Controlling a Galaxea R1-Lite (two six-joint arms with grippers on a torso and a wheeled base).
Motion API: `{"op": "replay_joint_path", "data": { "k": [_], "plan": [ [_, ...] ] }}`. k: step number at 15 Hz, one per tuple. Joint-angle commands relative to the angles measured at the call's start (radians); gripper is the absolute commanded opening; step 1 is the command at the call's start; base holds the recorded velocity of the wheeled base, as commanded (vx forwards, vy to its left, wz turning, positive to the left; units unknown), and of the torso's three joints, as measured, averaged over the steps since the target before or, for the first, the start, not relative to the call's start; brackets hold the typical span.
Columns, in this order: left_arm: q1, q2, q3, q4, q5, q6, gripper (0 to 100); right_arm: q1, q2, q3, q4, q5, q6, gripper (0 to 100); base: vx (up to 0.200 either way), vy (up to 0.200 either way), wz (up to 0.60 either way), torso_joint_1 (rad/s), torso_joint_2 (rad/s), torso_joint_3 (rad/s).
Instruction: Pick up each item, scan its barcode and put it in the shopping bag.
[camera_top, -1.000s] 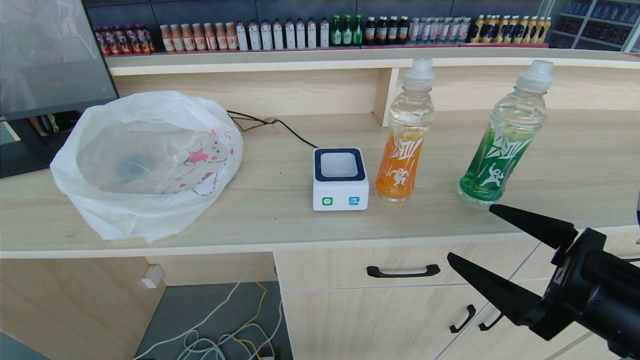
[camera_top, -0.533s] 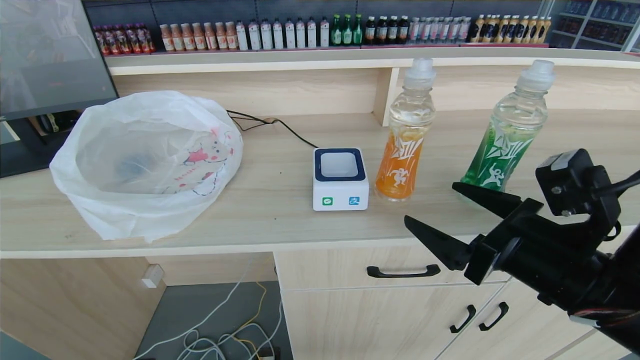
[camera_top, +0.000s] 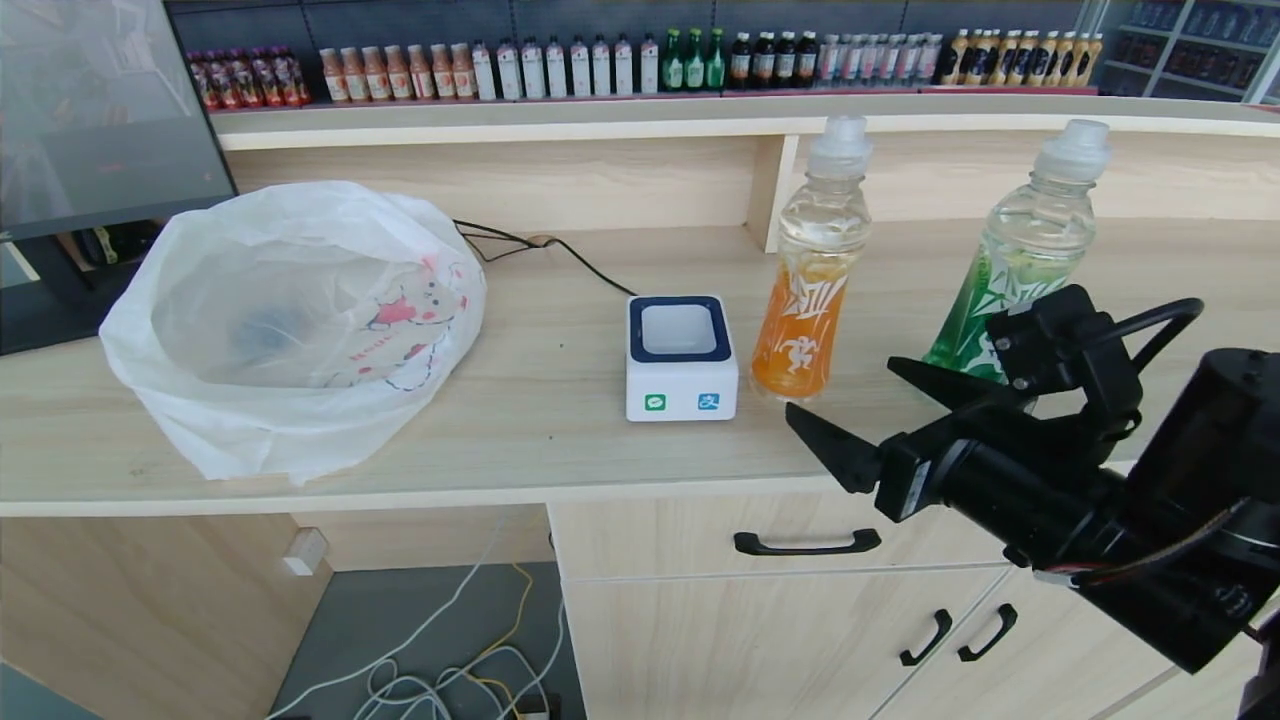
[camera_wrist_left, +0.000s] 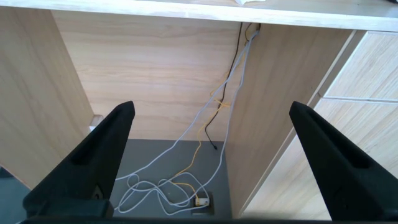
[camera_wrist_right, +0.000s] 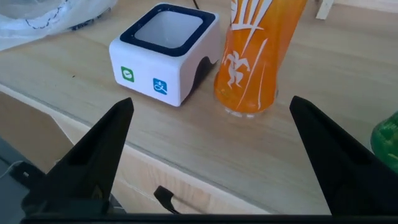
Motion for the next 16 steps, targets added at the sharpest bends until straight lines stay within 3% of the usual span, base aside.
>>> {"op": "replay_joint_path", "data": {
  "k": [1, 6, 13, 16],
  "plan": [
    [0.0, 0.0, 0.0, 0.0, 0.001, 0.0, 100, -0.025, 0.037, -0.029, 0.0, -0.003, 0.0, 100, 0.0, 0.0, 0.0, 0.0, 0.0, 0.0],
    [0.0, 0.0, 0.0, 0.0, 0.0, 0.0, 100, -0.032, 0.112, -0.133, -0.006, -0.035, 0.0, 100, 0.0, 0.0, 0.0, 0.0, 0.0, 0.0],
    [0.0, 0.0, 0.0, 0.0, 0.0, 0.0, 100, -0.032, 0.196, -0.276, -0.005, -0.172, -0.003, 100, 0.0, 0.0, 0.0, 0.0, 0.0, 0.0],
    [0.0, 0.0, 0.0, 0.0, 0.0, 0.0, 100, -0.016, 0.201, -0.273, -0.003, -0.184, -0.003, 100, 0.0, 0.0, 0.0, 0.0, 0.0, 0.0]
  ]
}}
